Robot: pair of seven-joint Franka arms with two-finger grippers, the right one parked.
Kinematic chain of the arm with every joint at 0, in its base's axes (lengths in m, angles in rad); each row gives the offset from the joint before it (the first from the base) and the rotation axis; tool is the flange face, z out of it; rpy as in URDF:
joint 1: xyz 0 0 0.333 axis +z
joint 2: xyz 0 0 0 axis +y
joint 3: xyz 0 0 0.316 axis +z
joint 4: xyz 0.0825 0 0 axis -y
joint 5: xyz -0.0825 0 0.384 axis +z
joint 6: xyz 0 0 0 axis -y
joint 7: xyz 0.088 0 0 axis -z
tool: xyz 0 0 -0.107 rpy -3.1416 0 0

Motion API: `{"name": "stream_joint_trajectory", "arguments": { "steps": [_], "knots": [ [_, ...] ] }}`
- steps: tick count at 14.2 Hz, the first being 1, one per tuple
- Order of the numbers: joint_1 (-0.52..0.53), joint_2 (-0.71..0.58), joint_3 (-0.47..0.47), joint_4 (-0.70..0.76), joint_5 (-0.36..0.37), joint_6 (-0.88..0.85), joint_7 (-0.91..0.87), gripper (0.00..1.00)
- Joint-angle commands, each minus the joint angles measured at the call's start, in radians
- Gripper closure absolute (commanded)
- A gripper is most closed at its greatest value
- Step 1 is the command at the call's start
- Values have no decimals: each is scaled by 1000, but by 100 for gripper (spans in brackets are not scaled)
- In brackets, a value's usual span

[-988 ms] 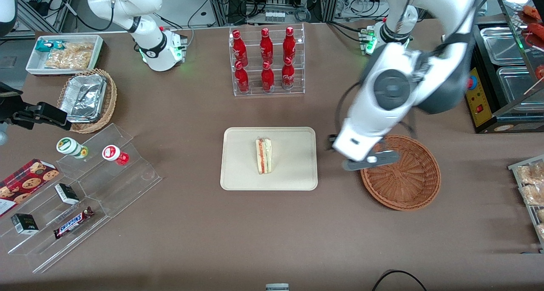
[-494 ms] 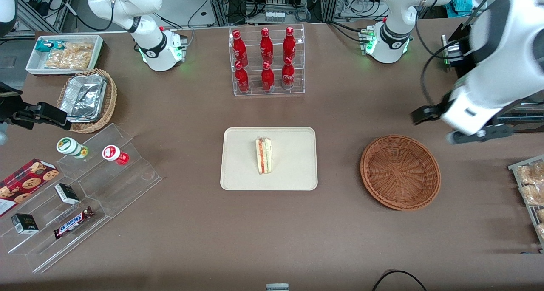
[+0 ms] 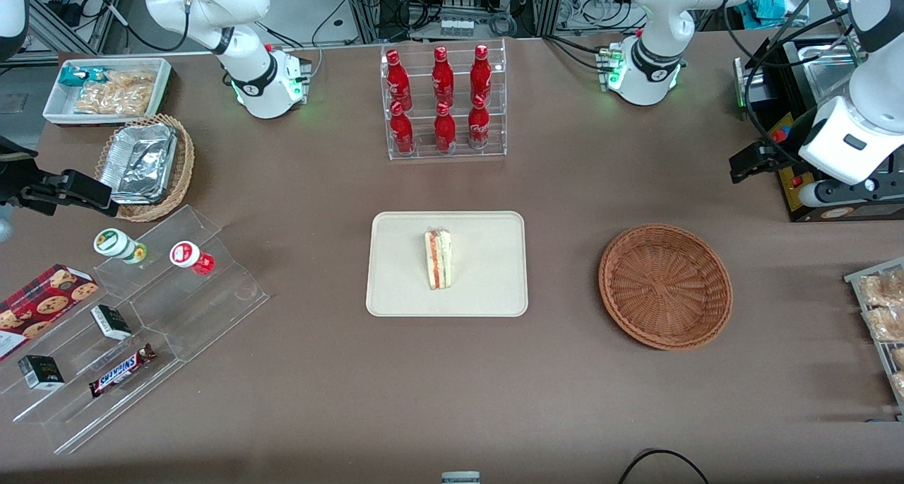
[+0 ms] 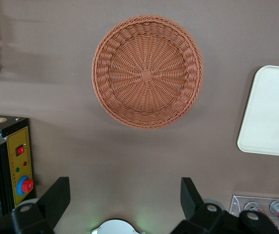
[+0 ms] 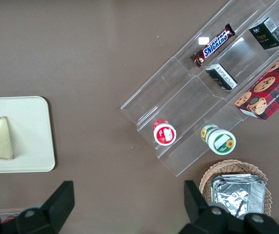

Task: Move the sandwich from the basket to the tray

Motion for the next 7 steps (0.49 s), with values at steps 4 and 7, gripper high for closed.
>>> {"name": "stream_joint_trajectory", "arguments": {
  "steps": [4,7],
  "knots": [
    [3,-5,-6,45,2,-17,-3,0],
    [3,-5,-6,44,0,-17,-3,0]
  ]
}}
